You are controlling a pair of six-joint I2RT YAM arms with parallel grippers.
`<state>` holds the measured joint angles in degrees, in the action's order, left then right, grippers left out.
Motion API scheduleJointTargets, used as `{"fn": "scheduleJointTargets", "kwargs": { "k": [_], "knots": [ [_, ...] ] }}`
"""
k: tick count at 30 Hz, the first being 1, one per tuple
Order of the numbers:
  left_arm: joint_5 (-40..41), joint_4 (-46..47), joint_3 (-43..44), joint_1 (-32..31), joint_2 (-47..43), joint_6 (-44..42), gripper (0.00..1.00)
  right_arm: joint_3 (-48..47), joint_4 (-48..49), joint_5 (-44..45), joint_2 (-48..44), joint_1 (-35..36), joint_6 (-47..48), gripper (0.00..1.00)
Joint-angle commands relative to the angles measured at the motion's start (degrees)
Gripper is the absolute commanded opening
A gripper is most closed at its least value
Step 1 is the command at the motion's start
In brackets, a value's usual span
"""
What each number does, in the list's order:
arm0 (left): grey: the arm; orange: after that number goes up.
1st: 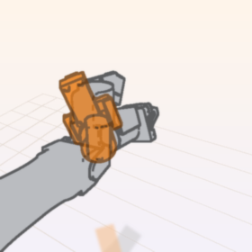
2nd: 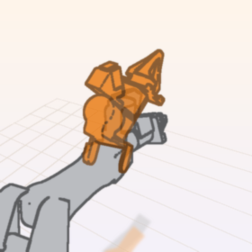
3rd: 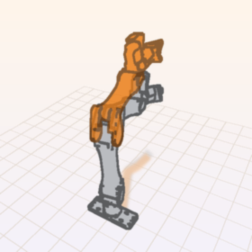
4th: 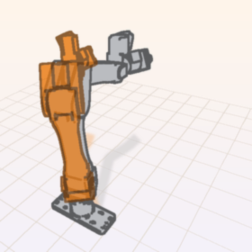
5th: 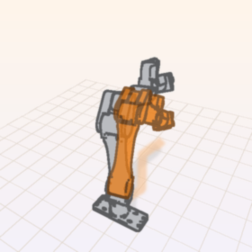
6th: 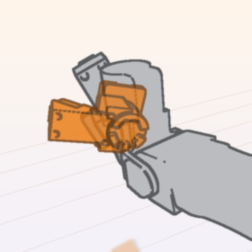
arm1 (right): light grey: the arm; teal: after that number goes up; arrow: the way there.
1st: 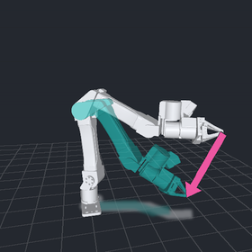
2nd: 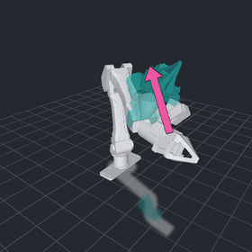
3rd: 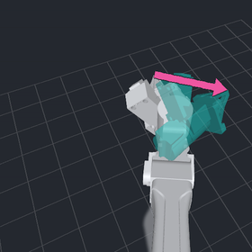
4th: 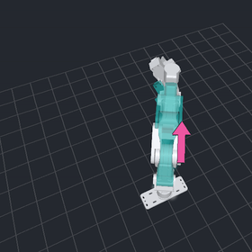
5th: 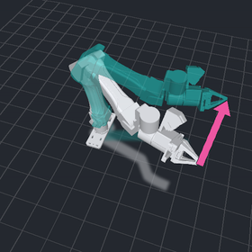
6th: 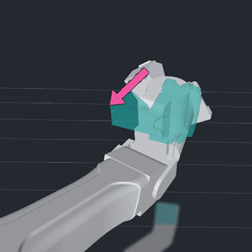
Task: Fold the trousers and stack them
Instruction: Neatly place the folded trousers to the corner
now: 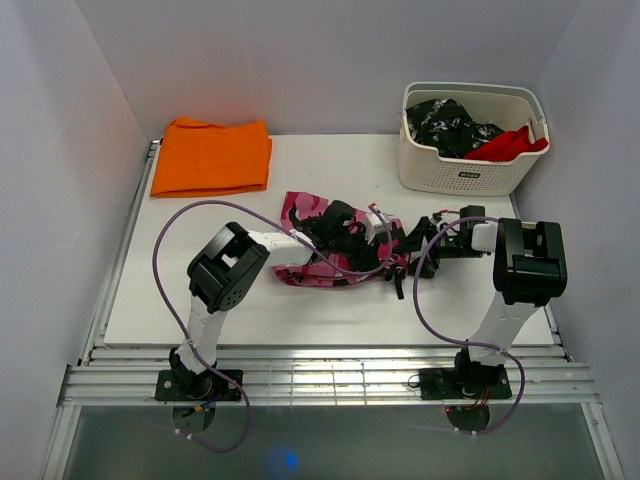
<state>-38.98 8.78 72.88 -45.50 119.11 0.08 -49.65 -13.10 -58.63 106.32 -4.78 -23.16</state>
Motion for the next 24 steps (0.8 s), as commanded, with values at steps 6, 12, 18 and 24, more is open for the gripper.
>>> {"fn": "scheduleJointTargets", "kwargs": {
  "k": [6, 12, 18, 24],
  "knots": [
    [2.86, 3.00, 2.09, 0.23, -2.65, 2.82, 0.00, 4.91, 7.56, 2.38, -0.33, 0.73, -10.41, 0.91],
    [4.35, 3.53, 2.62, -0.21, -1.69, 2.66, 0.00, 4.65, 10.29, 5.80, -0.77, 1.08, -15.34, 0.81],
    [6.37, 2.48, 2.44, -0.56, -2.13, 0.37, 0.07, 4.56, 11.96, 4.93, 0.46, 1.26, -18.06, 0.39],
    [3.93, -12.18, 2.80, 0.67, -11.51, -3.42, 0.59, 2.98, 8.80, 6.86, -0.68, 1.08, -13.68, 0.08]
  ]
}}
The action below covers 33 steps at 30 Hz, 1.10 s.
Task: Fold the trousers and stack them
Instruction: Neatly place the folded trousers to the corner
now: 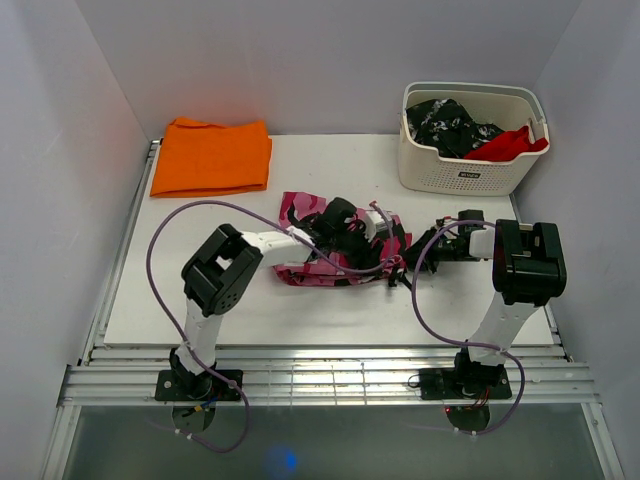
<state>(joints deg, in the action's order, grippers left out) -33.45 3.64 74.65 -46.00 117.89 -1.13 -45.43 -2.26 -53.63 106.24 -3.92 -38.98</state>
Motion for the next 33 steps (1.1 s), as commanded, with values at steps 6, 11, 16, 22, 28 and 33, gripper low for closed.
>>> {"fn": "scheduleJointTargets", "kwargs": {
  "k": [6, 11, 16, 22, 28, 33],
  "knots": [
    [-5.92, -21.03, -11.42, 11.26, -31.90, 9.63, 0.84, -2.03, -3.80, 5.37, -2.78, 0.23, 4.35, 0.08],
    [0.55, -31.21, -14.27, 27.40, -39.49, 17.37, 0.90, -1.77, -3.89, 5.99, -4.63, 0.93, 6.72, 0.08],
    [1.46, -41.51, -13.65, 39.39, -33.18, 23.97, 0.90, -3.35, -6.52, 7.57, -6.74, 3.91, 12.60, 0.08],
    [-4.24, -39.95, -21.20, 41.25, -33.33, 23.53, 0.93, -4.40, -8.54, 11.08, -7.71, 8.31, 15.60, 0.08],
    [-7.85, -28.37, -28.15, 40.47, -33.86, 28.10, 0.93, -6.25, -10.75, 13.99, -7.18, 10.42, 17.18, 0.08],
    [-5.31, -23.59, -29.92, 37.48, -32.20, 30.04, 0.78, -9.05, -13.46, 16.35, -6.66, 13.06, 19.64, 0.08]
  ]
}}
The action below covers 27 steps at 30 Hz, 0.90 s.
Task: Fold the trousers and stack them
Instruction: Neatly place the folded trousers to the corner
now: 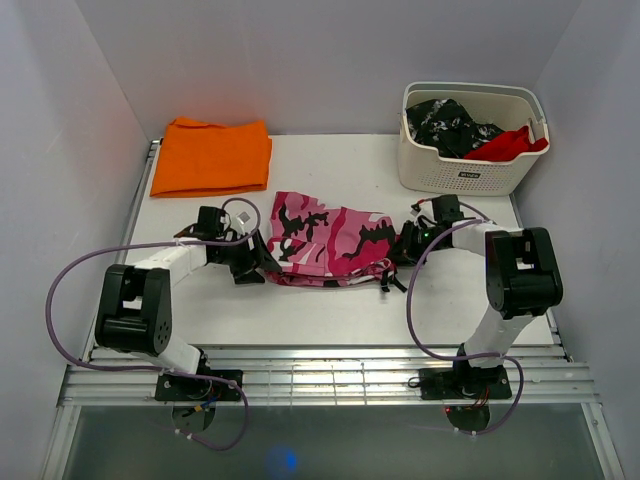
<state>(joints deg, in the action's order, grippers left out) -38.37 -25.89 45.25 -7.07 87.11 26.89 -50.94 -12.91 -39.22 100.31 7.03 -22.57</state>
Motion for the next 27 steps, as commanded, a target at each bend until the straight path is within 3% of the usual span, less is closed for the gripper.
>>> {"fn": "scheduleJointTargets", "kwargs": {
  "k": [1, 4, 9, 12, 16, 22, 27],
  "knots": [
    [0.92, 6.20, -0.61, -1.63, -0.90, 2.28, 0.74, -4.25, -3.26, 3.26, -0.65, 3.68, 3.75, 0.08],
    [6.28, 6.11, 0.18, -1.54, 0.60, 2.46, 0.66, -7.24, -5.28, 6.34, -0.12, 6.76, 5.16, 0.08],
    [7.51, 8.84, -0.43, -1.89, 1.22, 2.64, 0.52, -10.84, -7.39, 10.12, 1.55, 9.05, 5.17, 0.08],
    [9.18, 9.45, -1.31, -1.81, 0.87, 3.95, 0.51, -10.24, -5.91, 10.49, 1.73, 9.32, 1.15, 0.08],
    [9.37, 11.74, -3.42, -1.81, 0.34, 6.50, 0.54, -8.39, -3.80, 6.70, 3.57, 9.32, -2.65, 0.34],
    [9.37, 12.62, -5.17, -1.81, -0.89, 8.70, 0.55, -6.55, -2.92, 2.76, 3.14, 7.83, -5.72, 0.66],
    [9.46, 13.14, -6.05, -1.63, -1.42, 10.54, 0.55, 3.35, 3.21, -2.60, 1.12, 5.90, -11.52, 0.66]
  ]
}}
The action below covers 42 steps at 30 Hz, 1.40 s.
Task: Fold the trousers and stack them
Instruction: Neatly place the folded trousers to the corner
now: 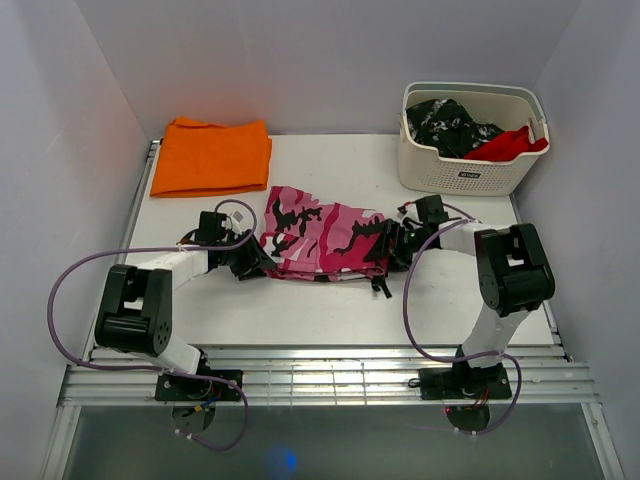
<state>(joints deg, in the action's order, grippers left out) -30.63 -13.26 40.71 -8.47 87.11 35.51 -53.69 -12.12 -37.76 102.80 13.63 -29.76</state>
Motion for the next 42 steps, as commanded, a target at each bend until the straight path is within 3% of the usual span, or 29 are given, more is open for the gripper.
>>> {"fn": "scheduleJointTargets", "kwargs": {
  "k": [1, 6, 9, 10, 12, 17, 26, 30, 33, 37, 38, 42],
  "knots": [
    [1.54, 0.86, -1.94, -0.23, -1.68, 2.37, 0.55, 7.45, 3.58, -4.51, -1.99, -0.88, -5.30, 0.66],
    [2.24, 2.80, -3.97, -0.23, -3.26, 4.04, 0.56, 8.52, 7.90, -4.52, -0.95, -0.80, -7.86, 0.61],
    [3.99, 0.70, -3.62, -0.23, -4.49, 3.08, 0.71, 6.32, 7.90, -3.21, 0.99, -0.88, -7.16, 0.35],
    [4.26, -0.01, -3.18, -0.14, -5.10, 2.47, 0.76, 5.36, 7.55, -2.85, 1.43, -0.88, -6.89, 0.21],
    [4.79, -1.76, -1.69, 0.03, -7.56, -0.25, 0.80, 3.95, 5.89, -2.24, 2.31, -0.88, -5.41, 0.10],
    [6.46, -2.83, 1.21, 0.65, -9.42, -3.95, 0.82, 0.09, 2.98, -0.48, 3.02, -0.71, -2.76, 0.08],
    [5.06, 2.09, 2.27, 0.56, -3.27, -2.55, 0.79, -2.99, 1.66, 0.75, 2.84, 2.01, -0.39, 0.08],
    [5.41, 2.27, 2.18, 0.56, -0.37, -3.34, 0.72, -5.19, 1.75, 1.37, 4.15, 3.59, 0.84, 0.08],
    [6.89, 2.44, 2.88, 0.56, 1.92, -4.83, 0.61, -7.82, 1.40, 2.94, 5.21, 4.82, 2.68, 0.08],
    [8.22, 3.24, 5.16, 0.56, 1.40, -10.01, 0.23, -13.79, -1.59, 6.46, 5.83, 6.41, 6.98, 0.08],
    [8.57, 3.15, 5.78, 0.56, 1.13, -11.24, 0.00, -16.59, -1.94, 7.08, 5.74, 6.76, 7.86, 0.08],
    [10.50, 1.57, 10.60, 0.56, -2.81, -19.39, 0.00, -25.39, -3.17, 11.55, 4.87, 10.27, 11.91, 0.08]
  ]
}}
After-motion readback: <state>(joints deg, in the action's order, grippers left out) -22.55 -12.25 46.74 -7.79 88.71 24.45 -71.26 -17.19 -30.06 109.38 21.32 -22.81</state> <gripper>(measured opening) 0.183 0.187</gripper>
